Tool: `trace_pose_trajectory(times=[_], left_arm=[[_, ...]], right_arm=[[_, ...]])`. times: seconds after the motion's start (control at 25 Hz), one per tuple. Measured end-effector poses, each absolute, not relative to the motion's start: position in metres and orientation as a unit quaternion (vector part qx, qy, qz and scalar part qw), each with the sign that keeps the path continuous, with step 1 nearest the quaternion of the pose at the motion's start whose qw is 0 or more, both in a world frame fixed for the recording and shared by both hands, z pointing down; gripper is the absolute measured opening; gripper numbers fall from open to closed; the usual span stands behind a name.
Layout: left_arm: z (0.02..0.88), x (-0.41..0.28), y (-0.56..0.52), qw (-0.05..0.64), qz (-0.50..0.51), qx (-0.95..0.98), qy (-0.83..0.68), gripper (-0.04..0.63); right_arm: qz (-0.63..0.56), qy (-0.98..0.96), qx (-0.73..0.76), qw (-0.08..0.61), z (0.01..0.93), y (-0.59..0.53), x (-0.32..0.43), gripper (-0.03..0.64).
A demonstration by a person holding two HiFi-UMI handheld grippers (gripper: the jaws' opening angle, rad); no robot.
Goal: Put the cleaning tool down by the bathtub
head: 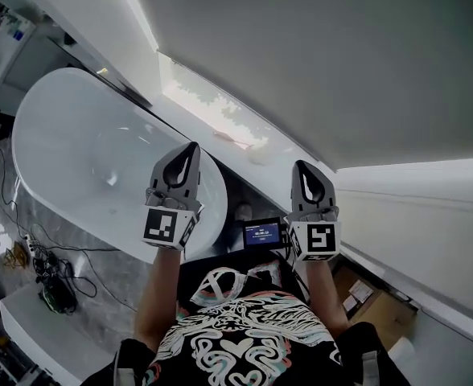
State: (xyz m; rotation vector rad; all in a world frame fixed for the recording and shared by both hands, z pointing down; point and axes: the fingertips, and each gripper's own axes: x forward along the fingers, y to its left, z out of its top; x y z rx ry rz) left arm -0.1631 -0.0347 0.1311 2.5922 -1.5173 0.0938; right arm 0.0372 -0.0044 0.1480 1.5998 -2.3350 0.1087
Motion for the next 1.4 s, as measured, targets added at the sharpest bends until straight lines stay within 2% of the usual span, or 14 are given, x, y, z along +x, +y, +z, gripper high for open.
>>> trace_pose_trajectory(times=[0.76,0.92,1.16,1.4], left_arm=[[0.057,-0.161,-0.034,0.003,0.001,0.860,-0.510,0.017],[0.046,-0.159,-0.036,0.003,-0.021,0.857,-0.514,0.017],[0.062,-0.159,-0.027,0.007,0.012,0.861,-0.508,0.017],[0.057,-0.166,-0.024,0.012,-0.005,0.858,-0.513,0.017]], right_arm=[[-0.014,-0.829,0.552,0.089,0.076,-0.008,0.024,0.028],[-0.018,-0.827,0.554,0.096,0.067,-0.007,0.024,0.028],[-0.018,-0.832,0.546,0.100,0.070,-0.003,0.018,0.028],[-0.020,-0.833,0.543,0.106,0.072,0.002,0.013,0.026]])
